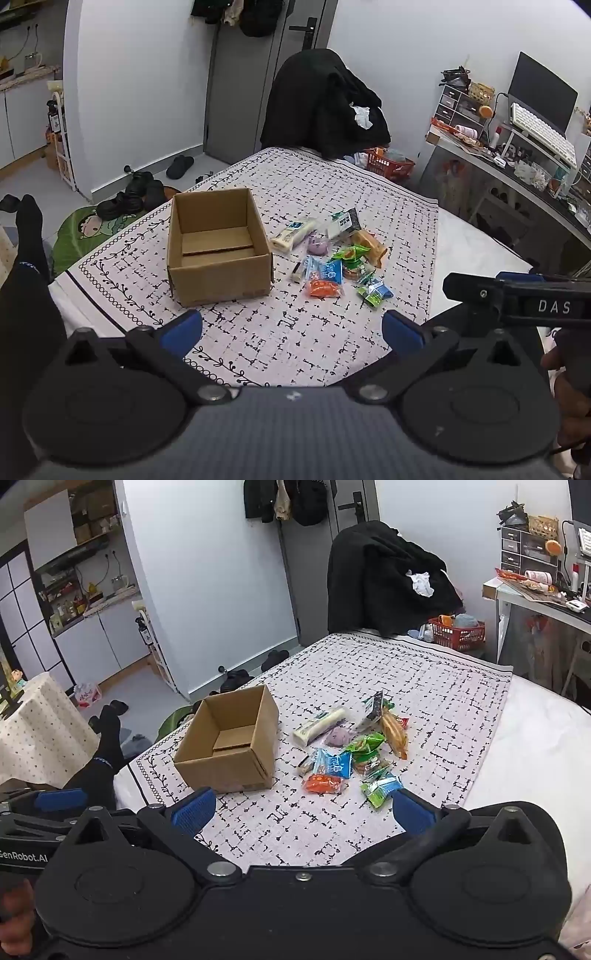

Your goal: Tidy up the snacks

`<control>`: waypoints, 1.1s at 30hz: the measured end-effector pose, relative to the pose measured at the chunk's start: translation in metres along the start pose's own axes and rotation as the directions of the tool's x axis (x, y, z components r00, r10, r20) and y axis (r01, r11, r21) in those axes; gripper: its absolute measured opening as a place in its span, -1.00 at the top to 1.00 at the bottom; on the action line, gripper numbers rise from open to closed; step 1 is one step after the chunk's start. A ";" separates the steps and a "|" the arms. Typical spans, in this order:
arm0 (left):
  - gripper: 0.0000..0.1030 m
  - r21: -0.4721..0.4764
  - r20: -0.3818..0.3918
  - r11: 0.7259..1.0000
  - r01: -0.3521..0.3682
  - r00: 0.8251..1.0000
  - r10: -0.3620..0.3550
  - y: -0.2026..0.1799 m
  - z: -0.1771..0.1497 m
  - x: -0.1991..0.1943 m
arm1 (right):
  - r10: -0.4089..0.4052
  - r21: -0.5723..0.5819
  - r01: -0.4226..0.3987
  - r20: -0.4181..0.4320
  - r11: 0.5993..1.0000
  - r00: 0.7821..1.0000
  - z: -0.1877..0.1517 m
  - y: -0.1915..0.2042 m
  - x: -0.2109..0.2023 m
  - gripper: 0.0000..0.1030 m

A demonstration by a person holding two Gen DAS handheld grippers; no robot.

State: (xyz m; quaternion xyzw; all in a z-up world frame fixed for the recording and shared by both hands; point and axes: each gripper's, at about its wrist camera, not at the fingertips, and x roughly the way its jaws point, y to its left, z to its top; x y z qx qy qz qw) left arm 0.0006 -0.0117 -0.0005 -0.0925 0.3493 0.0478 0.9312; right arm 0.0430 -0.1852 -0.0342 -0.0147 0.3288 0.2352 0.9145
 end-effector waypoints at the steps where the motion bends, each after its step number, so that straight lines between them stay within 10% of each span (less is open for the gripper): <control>1: -1.00 -0.014 -0.004 1.000 0.019 1.000 -0.019 0.006 0.004 -0.003 | -0.006 -0.010 0.006 0.004 1.000 1.000 -0.001 0.001 0.000 -1.00; 33: -1.00 -0.033 0.018 0.999 0.028 0.999 -0.027 0.011 0.006 -0.005 | -0.034 -0.011 0.035 0.024 0.999 0.999 -0.002 0.001 0.001 -1.00</control>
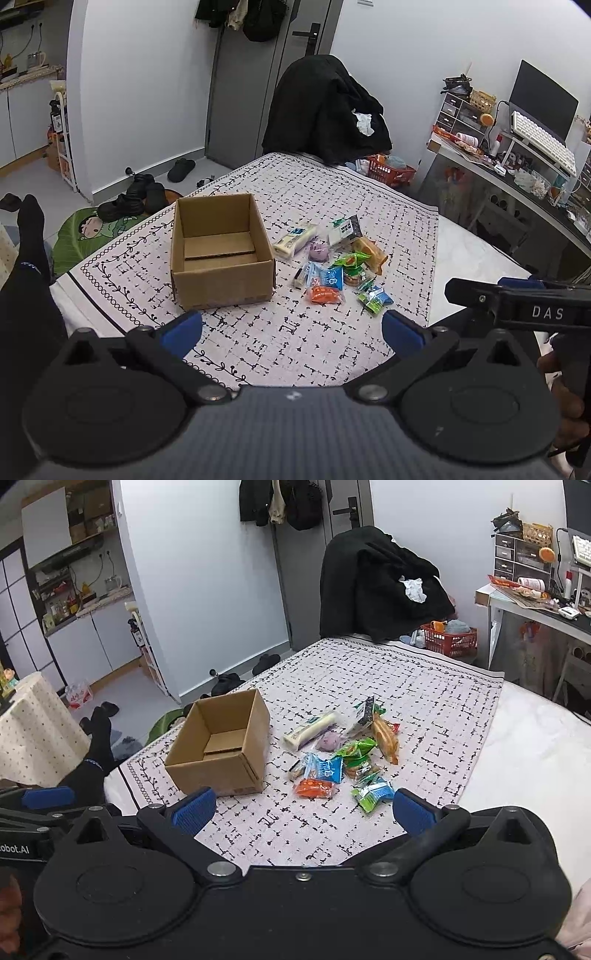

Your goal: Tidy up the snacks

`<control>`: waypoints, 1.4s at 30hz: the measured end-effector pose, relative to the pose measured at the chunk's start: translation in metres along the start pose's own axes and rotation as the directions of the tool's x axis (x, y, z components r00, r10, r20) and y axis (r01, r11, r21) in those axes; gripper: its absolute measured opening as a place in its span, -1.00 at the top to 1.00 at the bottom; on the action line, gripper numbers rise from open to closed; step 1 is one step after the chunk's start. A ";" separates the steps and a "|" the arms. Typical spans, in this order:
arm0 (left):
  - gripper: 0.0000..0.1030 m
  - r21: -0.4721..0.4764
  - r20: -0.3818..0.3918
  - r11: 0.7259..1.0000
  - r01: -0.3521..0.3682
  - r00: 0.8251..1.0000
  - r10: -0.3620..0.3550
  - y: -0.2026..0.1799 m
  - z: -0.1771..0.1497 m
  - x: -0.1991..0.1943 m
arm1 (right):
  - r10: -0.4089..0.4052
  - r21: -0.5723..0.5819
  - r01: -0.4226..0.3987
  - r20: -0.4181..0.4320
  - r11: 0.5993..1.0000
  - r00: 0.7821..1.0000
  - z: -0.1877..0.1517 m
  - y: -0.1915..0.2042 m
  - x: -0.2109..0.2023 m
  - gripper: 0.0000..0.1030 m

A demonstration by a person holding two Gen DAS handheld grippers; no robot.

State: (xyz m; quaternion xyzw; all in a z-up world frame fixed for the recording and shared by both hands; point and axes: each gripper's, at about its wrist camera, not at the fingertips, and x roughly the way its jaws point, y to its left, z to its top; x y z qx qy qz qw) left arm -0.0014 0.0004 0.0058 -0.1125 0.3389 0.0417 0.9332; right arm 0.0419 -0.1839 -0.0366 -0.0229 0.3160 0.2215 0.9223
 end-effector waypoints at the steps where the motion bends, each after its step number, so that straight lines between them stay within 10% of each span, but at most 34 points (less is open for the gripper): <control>1: -1.00 0.001 0.000 1.000 0.001 1.000 -0.001 0.001 -0.001 0.000 | 0.003 0.004 -0.003 0.001 1.000 1.000 0.000 -0.001 0.000 -1.00; 42: -1.00 0.006 0.014 1.000 0.002 1.000 -0.002 -0.002 -0.003 -0.002 | 0.008 0.030 -0.008 -0.001 1.000 1.000 0.000 -0.002 0.001 -1.00</control>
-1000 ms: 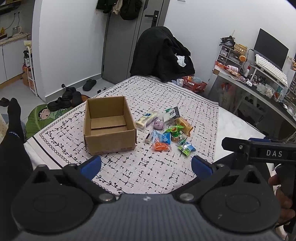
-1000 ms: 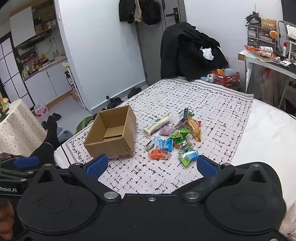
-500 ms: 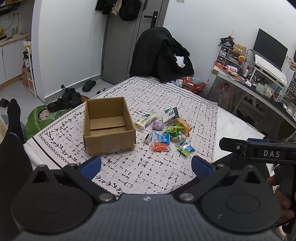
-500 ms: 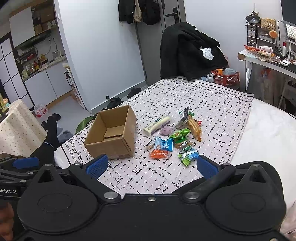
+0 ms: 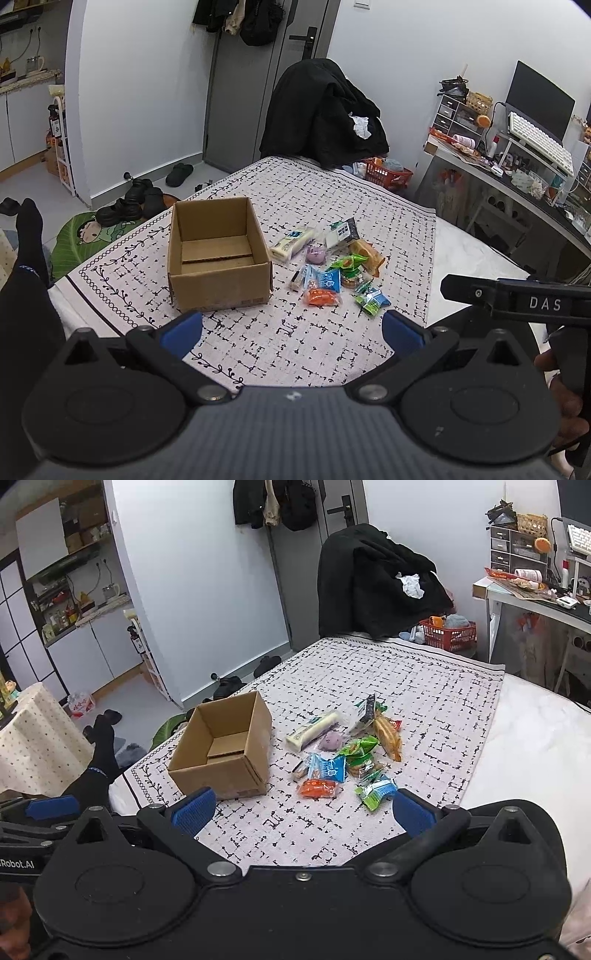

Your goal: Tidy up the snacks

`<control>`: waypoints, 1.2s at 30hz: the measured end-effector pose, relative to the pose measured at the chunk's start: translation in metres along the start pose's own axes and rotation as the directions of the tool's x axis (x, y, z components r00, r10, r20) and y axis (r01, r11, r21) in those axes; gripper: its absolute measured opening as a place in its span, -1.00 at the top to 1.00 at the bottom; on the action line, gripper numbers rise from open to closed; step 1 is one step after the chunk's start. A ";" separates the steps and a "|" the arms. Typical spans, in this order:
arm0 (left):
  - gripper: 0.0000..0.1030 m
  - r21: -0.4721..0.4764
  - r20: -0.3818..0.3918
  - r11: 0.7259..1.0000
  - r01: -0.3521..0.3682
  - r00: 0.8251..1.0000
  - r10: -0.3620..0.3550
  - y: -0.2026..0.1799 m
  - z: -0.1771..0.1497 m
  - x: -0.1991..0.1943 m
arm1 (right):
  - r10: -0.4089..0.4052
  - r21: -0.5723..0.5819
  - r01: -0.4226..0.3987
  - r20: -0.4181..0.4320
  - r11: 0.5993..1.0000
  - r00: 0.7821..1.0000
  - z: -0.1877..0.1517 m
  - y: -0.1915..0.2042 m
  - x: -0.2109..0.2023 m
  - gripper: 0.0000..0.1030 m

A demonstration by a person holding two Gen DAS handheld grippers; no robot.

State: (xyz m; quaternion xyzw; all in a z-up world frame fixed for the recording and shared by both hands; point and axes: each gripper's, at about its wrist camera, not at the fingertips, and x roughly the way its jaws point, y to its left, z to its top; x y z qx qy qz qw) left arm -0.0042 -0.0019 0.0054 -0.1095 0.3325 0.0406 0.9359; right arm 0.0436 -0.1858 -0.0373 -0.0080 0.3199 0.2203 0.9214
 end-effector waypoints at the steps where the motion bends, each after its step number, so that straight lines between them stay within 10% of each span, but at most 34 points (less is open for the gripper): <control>1: -1.00 -0.002 0.001 1.000 -0.002 1.000 0.002 0.000 0.000 0.000 | 0.000 -0.001 0.000 0.000 1.000 1.000 0.000 0.000 0.000 -1.00; 36: -1.00 -0.048 0.001 0.998 -0.029 1.000 0.029 -0.013 0.024 0.061 | 0.061 0.029 -0.061 -0.004 0.998 0.998 0.017 -0.039 0.050 -0.99</control>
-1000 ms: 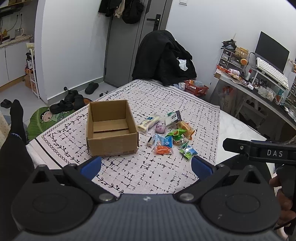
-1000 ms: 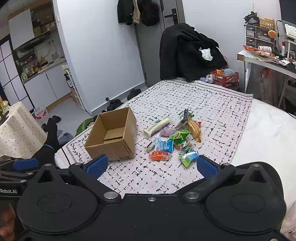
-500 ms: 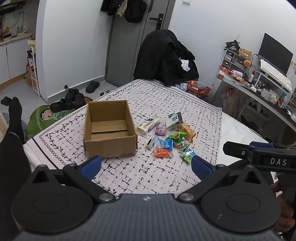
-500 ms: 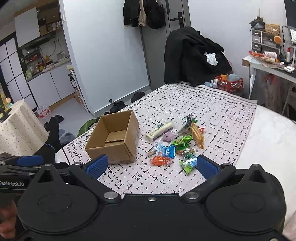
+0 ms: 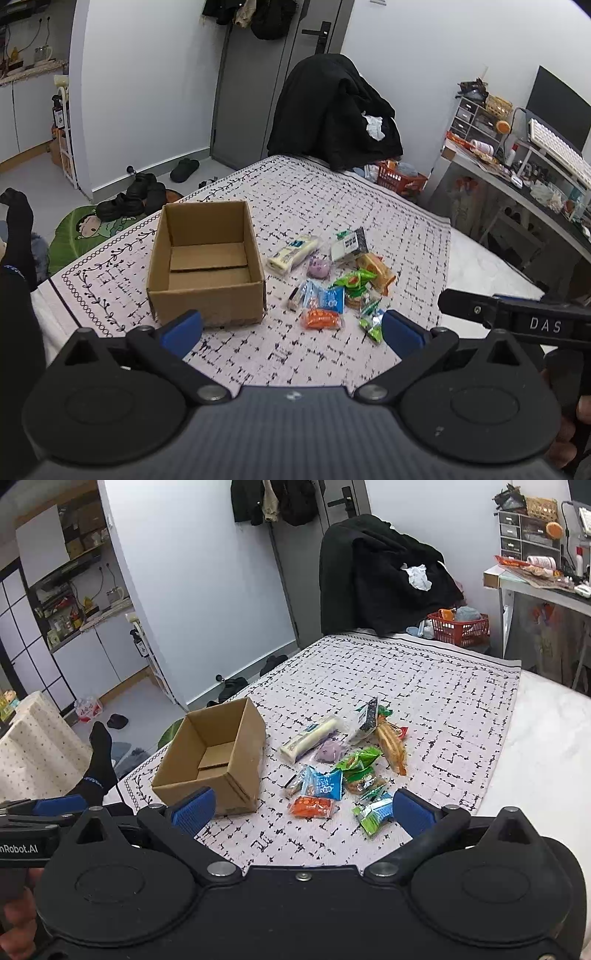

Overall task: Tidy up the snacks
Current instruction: 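Lower the left gripper onto the orange candy pack while the right gripper reaches the blue-green wafer pack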

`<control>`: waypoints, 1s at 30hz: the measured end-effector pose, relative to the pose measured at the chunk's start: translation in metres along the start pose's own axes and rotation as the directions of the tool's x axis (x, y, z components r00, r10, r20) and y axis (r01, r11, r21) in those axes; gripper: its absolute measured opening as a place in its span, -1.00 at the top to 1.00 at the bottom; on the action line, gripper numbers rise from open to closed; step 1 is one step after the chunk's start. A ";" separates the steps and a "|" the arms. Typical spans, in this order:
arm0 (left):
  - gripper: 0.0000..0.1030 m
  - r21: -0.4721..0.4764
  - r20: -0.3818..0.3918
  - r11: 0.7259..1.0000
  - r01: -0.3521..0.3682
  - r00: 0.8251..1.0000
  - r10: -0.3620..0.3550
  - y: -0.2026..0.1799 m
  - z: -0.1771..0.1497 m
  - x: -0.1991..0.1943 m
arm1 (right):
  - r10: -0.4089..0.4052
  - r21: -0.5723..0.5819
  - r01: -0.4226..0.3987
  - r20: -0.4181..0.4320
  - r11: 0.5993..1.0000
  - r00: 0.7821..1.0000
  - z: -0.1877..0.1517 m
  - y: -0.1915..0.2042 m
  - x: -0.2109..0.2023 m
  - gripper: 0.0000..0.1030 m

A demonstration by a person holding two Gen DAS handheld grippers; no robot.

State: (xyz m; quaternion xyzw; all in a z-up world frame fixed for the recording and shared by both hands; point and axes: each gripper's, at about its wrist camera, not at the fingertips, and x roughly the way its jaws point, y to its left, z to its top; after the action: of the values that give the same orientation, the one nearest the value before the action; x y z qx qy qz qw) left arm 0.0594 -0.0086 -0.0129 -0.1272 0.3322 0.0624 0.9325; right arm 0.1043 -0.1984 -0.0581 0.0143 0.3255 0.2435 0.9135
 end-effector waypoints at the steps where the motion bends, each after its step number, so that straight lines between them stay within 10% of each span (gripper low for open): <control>1: -1.00 -0.007 0.003 1.000 -0.001 1.000 0.001 0.000 0.001 0.003 | 0.004 0.008 -0.004 -0.002 1.000 1.000 0.000 -0.003 0.003 -0.99; 30: -0.97 -0.084 -0.205 0.996 0.020 0.978 -0.037 -0.017 -0.003 0.127 | 0.012 0.192 0.022 -0.177 0.981 0.984 -0.001 -0.077 0.095 -0.98</control>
State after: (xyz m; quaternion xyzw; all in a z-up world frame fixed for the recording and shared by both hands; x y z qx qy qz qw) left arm 0.1588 -0.0213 -0.0924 -0.1759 0.4226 0.0488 0.8877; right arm 0.2005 -0.2230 -0.1294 0.0802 0.4277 0.2088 0.8758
